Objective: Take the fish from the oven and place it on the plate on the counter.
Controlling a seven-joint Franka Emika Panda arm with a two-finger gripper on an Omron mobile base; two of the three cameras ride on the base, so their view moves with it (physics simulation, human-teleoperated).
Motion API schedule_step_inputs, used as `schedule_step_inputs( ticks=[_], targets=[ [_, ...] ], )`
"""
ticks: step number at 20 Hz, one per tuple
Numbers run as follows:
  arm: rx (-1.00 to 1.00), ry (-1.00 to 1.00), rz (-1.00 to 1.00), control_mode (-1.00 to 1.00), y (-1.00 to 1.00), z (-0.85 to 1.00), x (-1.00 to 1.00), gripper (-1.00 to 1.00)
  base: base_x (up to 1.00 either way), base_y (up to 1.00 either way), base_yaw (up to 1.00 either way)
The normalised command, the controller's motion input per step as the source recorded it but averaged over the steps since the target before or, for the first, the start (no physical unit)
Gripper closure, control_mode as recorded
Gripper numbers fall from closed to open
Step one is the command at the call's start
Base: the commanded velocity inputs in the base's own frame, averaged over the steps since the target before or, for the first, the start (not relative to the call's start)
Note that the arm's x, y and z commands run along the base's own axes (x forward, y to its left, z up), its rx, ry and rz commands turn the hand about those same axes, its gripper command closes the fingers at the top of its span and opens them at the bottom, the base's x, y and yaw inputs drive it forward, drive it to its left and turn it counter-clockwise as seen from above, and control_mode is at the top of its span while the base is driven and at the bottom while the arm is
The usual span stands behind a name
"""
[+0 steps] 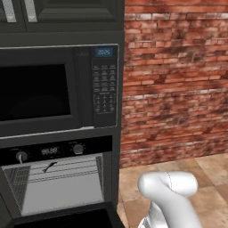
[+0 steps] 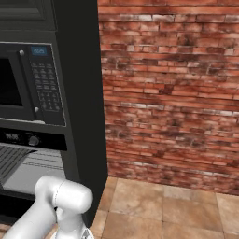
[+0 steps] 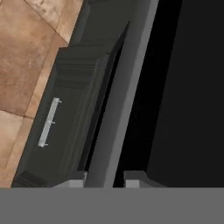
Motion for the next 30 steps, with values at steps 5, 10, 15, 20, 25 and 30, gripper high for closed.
schedule_step_inputs(
  ticks=[5, 10, 15, 20, 25, 30],
  targets=[
    [-0.05, -0.02, 0.04, -1.0, 0.01, -0.68, -0.81, 1.0, 0.0, 0.0, 0.0],
    [-0.06, -0.07, 0.02, -1.0, 0.16, -0.15, -0.47, 1.0, 0.0, 0.0, 0.0],
    [-0.02, -0.01, 0.0, -1.0, 0.31, 0.0, -0.59, 1.0, 0.0, 0.0, 0.0],
    [0.0, 0.0, 0.0, -1.0, 0.31, 0.0, -0.6, -1.0, 0.0, 0.0, 0.0],
    [0.0, -0.01, 0.01, -1.0, -0.07, 0.0, -0.6, -1.0, 0.0, 0.0, 0.0],
    [0.02, -0.25, 0.0, -1.0, 0.0, 0.32, -1.0, -1.0, 0.0, 0.0, 0.0]
  ],
)
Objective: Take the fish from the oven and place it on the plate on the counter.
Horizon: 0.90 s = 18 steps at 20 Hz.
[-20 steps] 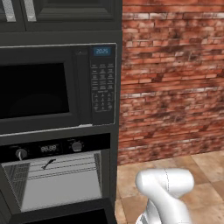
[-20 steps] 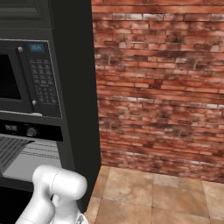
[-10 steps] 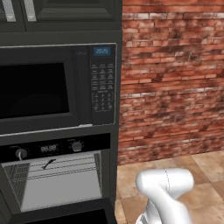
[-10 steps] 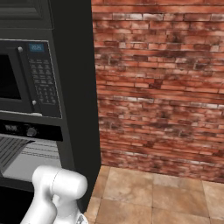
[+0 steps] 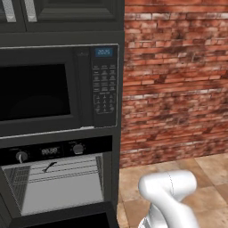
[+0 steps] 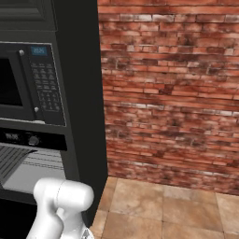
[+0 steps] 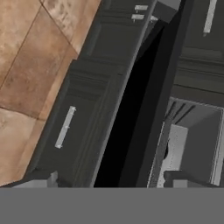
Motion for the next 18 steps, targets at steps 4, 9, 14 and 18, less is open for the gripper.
schedule_step_inputs(
  ticks=[4, 9, 14, 18],
  targets=[
    [0.06, -0.32, 0.0, -1.0, 0.0, 0.8, -0.96, -1.0, 0.0, 0.0, 0.0],
    [0.07, -0.23, 0.0, -1.0, 0.0, 1.0, -0.57, -1.0, 0.0, 0.0, 0.0],
    [0.08, -0.09, 0.0, -1.0, -0.2, 0.94, -0.09, -1.0, 0.0, 0.0, 0.0],
    [0.01, 0.0, -0.07, -1.0, -0.1, 0.47, 0.3, -1.0, 0.0, 0.0, 0.0]
  ],
)
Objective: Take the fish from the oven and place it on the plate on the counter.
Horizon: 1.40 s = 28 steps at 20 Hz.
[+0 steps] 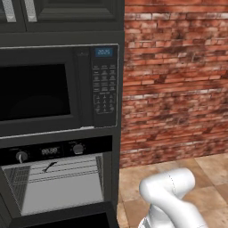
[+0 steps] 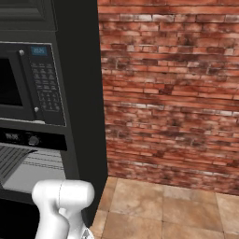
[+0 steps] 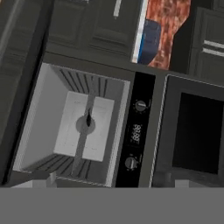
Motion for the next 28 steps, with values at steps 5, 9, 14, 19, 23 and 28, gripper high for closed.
schedule_step_inputs(
  ticks=[5, 9, 14, 19, 23, 28],
  targets=[
    [0.0, 0.0, -0.13, -1.0, -0.07, 0.18, 0.67, -1.0, 0.0, 0.0, 0.0],
    [0.0, 0.02, -0.14, -1.0, -0.14, 0.26, 0.75, -1.0, 0.0, 0.0, 0.0],
    [0.0, 0.03, -0.13, -1.0, -0.14, 0.23, 0.78, -1.0, 0.0, 0.0, 0.0],
    [0.0, 0.09, -0.07, -1.0, -0.06, 0.26, 0.74, -1.0, 0.0, 0.0, 0.0],
    [0.0, 0.11, -0.04, -1.0, 0.0, 0.28, 0.63, -1.0, 0.0, 0.0, 0.0],
    [0.0, 0.13, 0.0, -1.0, 0.0, 0.24, 0.58, -1.0, 0.0, 0.0, 0.0]
  ],
)
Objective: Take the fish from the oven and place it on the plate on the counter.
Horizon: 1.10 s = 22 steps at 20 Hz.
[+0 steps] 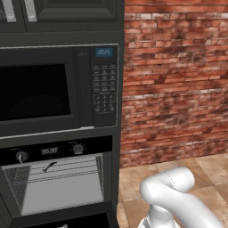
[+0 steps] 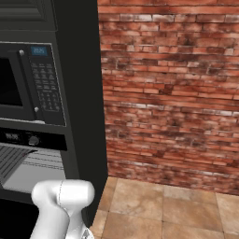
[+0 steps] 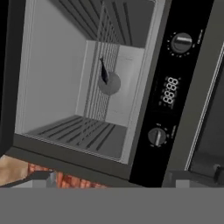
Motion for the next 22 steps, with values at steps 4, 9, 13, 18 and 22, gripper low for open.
schedule_step_inputs(
  ticks=[4, 9, 13, 18, 22],
  targets=[
    [0.0, 0.17, 0.02, -1.0, 0.0, 0.21, 0.53, -1.0, 0.0, 0.0, 0.0],
    [0.0, 0.24, 0.01, -1.0, 0.0, 0.2, 0.68, -1.0, 0.0, 0.0, 0.0],
    [-0.02, 0.16, 0.0, -1.0, 0.0, 0.0, 0.69, -1.0, 0.0, 0.0, 0.0],
    [-0.07, 0.03, 0.0, -1.0, 0.33, -0.13, 0.4, -1.0, 0.0, 0.0, 0.0],
    [-0.07, -0.01, 0.0, -1.0, 0.24, -0.27, 0.13, -1.0, 0.0, 0.0, 0.0]
  ],
)
